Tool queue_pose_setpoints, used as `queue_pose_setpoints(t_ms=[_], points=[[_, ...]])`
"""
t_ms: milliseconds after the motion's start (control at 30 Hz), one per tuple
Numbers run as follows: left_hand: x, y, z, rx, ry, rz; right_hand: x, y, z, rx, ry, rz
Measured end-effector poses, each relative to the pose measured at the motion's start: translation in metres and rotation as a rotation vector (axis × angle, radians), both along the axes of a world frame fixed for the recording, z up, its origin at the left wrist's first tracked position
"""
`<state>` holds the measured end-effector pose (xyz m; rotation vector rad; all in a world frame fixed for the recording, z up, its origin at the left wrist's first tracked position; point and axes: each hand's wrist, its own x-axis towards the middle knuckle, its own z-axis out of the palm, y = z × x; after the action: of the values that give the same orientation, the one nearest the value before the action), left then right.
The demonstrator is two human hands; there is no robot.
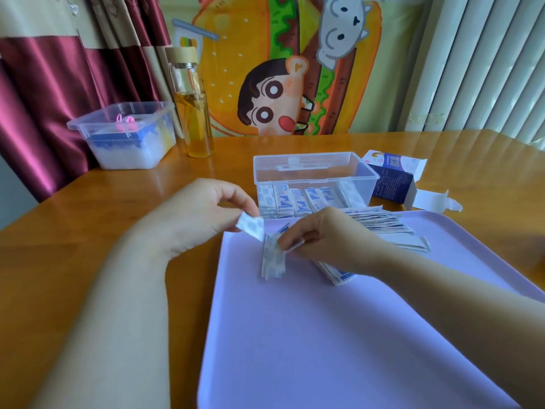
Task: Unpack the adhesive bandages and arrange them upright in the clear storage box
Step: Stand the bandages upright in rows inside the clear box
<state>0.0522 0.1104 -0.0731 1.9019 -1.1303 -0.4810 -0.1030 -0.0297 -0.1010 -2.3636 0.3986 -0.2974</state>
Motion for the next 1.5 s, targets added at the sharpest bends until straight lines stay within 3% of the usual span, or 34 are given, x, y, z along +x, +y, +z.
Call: queue_pose_setpoints(t_ms=[133, 367, 500, 867, 1067, 1300, 1500], points=[[-0.006, -0.008, -0.009, 0.051, 0.074, -0.008, 0.001, 0.005, 0.001, -0.136, 0.106, 0.062], [-0.015, -0.019, -0.019, 0.058, -0.003, -0.003, -0.023, -0.011, 0.036, 0.201, 0.004, 0.050], [-0.021, -0.026, -0.026, 0.129, -0.118, -0.025, -0.033, -0.017, 0.042, 0.239, 0.053, -0.005], [-0.020, -0.027, -0.030, 0.260, -0.314, 0.026, -0.031, -0.014, 0.031, -0.336, 0.315, 0.037], [-0.011, -0.020, -0.027, 0.246, -0.280, 0.146, 0.002, -0.009, 0.042, -0.327, 0.265, 0.041], [-0.017, -0.017, -0.021, 0.454, -0.246, 0.022, 0.059, 0.006, 0.020, -0.539, 0.575, 0.121], [-0.017, -0.016, -0.022, 0.498, -0.262, 0.000, 0.067, 0.005, 0.027, -0.463, 0.669, 0.139]])
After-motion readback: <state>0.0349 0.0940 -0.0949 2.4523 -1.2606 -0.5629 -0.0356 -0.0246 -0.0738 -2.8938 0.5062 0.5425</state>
